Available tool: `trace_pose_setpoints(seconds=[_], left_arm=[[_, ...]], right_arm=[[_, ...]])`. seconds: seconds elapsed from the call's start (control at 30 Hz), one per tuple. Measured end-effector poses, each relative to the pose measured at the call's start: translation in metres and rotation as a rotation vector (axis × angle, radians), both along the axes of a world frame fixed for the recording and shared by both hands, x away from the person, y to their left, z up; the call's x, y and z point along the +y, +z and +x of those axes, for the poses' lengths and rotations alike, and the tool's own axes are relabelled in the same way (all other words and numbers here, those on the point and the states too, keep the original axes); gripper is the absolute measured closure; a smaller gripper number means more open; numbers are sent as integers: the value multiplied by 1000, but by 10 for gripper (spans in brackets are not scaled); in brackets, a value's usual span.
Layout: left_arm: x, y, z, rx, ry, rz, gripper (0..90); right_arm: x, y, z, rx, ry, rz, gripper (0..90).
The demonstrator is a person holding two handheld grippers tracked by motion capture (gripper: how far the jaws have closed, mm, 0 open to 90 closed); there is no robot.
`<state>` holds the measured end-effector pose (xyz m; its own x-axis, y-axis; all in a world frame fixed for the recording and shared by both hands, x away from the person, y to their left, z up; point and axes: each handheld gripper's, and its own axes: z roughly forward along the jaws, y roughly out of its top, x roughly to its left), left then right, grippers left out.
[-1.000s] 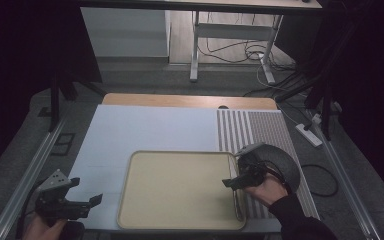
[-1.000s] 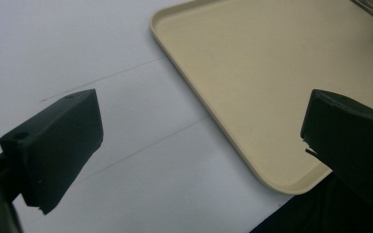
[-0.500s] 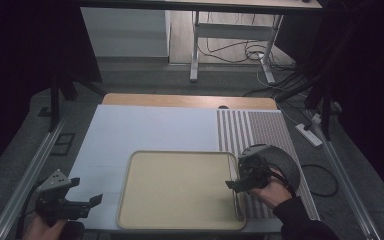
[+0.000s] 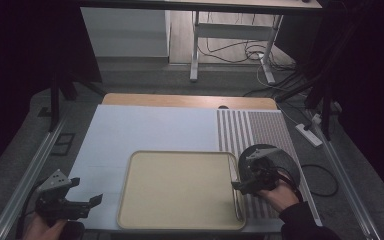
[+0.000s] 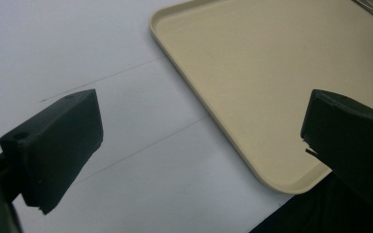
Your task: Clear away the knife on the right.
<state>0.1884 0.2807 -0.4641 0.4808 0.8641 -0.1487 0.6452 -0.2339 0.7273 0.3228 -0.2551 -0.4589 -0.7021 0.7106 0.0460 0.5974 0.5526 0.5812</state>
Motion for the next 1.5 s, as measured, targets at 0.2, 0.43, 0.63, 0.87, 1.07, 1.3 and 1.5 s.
trace_pose_setpoints(seconds=[0.2,0.43,0.63,0.87,1.07,1.3,1.5], left_arm=[[0,0,0,0,0,0,13],[0,0,0,0,1,0,13],[0,0,0,0,1,0,13],[0,0,0,-1,2,-2,13],[0,0,0,-2,3,-3,13],[0,0,0,-2,4,-4,13],[0,0,0,0,4,1,14]], right_arm=[[-11,3,-8,-10,-38,17,0],[-26,6,-17,-22,-79,46,0],[-37,6,-24,-32,-110,55,0],[-51,7,-31,-44,-150,69,0],[-60,7,-38,-47,-179,77,0],[-67,11,-45,-74,-205,94,0],[-73,13,-50,-87,-225,84,0]])
